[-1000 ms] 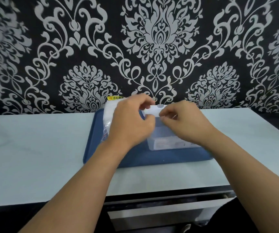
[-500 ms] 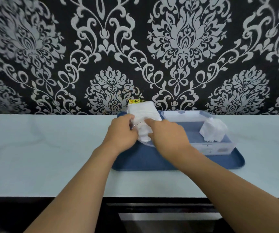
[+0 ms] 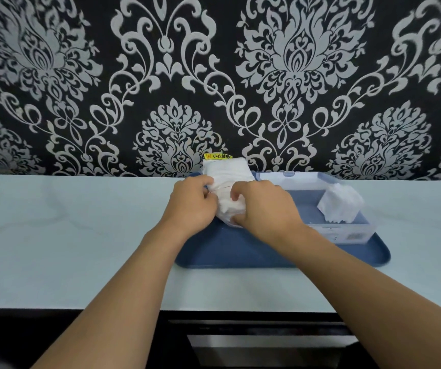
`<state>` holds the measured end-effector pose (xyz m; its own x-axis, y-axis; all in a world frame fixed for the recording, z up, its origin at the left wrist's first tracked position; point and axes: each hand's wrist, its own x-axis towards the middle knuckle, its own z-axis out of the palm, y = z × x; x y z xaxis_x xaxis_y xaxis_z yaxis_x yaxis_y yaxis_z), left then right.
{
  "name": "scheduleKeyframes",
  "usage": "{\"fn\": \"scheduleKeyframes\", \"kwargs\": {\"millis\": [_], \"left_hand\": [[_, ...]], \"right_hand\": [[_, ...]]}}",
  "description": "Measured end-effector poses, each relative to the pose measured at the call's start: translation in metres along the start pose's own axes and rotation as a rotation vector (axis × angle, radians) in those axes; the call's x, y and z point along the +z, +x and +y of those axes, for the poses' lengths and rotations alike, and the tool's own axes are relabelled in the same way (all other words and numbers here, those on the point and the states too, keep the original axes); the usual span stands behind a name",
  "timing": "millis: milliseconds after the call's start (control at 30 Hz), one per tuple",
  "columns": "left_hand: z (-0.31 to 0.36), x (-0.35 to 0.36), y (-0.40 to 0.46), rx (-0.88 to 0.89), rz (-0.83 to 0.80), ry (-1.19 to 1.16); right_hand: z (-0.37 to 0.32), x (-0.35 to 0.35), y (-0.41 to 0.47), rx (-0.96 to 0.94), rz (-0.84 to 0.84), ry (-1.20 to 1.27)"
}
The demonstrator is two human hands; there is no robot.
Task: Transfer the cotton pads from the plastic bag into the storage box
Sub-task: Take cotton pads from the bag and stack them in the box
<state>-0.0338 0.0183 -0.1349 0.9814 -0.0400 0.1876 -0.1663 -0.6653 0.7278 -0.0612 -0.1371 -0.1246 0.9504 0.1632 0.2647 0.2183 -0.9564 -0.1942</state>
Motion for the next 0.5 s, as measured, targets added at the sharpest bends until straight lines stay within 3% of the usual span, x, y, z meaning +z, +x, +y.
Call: {"fn": "scheduleKeyframes", "kwargs": {"millis": [400, 500], "left_hand": [[0.0, -0.001, -0.002, -0.03, -0.003, -0.002], [0.005, -0.003, -0.003, -0.079, -0.022, -0.052]], "right_hand": [[0.005, 0.002, -0.008, -0.023, 0.055, 0.14], [0.012, -0.011, -0.007, 0.045, 0.125, 0.566]]}}
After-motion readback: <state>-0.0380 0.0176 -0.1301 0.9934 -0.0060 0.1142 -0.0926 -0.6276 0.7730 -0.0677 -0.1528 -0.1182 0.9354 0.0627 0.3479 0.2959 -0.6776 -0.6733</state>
